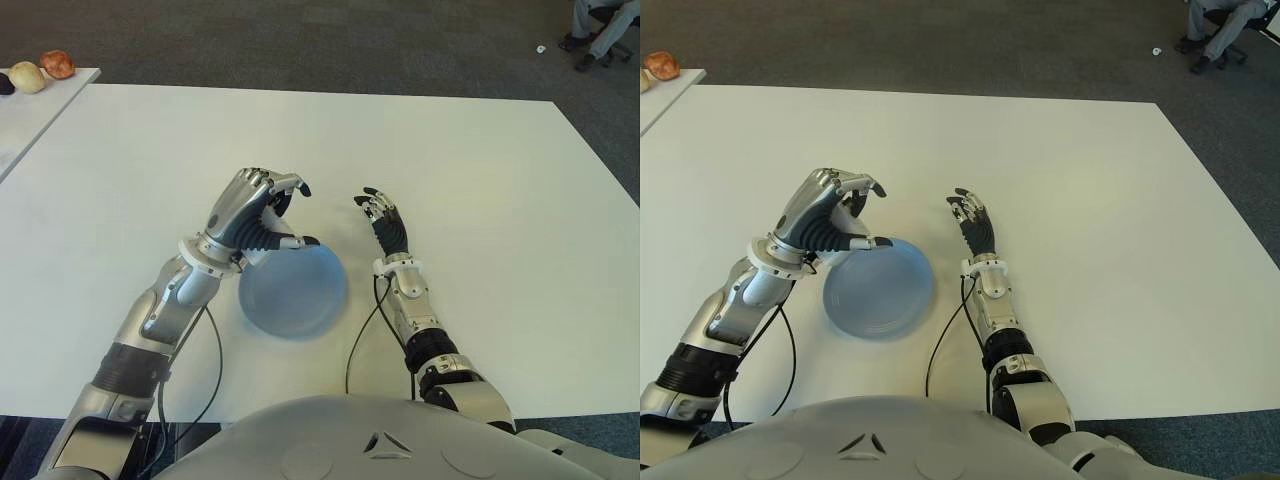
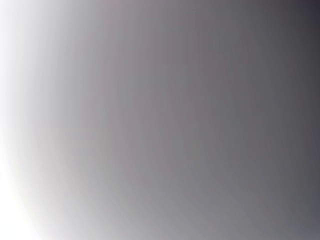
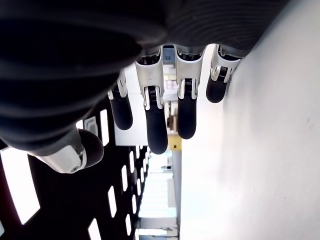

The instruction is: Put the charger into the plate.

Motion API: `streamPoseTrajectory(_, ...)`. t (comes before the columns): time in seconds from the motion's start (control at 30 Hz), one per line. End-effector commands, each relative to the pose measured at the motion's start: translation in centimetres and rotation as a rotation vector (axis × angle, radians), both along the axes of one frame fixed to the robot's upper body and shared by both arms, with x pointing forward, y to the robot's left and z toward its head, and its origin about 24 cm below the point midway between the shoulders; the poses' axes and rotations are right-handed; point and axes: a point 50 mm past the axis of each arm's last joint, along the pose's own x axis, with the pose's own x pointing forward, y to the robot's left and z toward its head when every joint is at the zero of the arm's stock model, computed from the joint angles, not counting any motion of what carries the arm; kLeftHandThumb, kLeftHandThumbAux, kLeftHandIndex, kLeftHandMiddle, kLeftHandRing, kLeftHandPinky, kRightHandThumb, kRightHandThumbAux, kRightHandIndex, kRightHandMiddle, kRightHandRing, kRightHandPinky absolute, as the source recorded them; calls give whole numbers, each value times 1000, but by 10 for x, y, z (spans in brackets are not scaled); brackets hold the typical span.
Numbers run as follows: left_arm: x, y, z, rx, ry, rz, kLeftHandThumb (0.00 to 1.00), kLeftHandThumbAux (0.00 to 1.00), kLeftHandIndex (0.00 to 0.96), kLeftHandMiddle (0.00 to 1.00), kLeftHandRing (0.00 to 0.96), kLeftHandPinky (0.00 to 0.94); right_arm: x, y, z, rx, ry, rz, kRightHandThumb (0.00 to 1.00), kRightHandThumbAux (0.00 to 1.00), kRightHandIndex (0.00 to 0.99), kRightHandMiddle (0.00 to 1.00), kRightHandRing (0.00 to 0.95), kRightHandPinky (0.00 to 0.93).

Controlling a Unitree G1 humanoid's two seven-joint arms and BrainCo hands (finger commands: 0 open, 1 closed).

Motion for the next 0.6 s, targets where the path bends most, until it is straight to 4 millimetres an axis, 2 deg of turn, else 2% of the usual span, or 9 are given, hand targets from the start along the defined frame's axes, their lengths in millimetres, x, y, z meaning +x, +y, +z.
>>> streamPoseTrajectory(0.03, -3, -2, -5, 57, 28, -17, 750, 696, 442, 882, 874, 881, -20, 7, -27, 28, 147, -14, 0, 491, 193, 327, 236, 69)
streamPoseTrajectory(0.6, -6, -3, -22, 76, 47, -17, 749, 696, 442, 882, 871, 876, -20, 11, -26, 43, 147, -7, 0, 495, 189, 314, 227, 64)
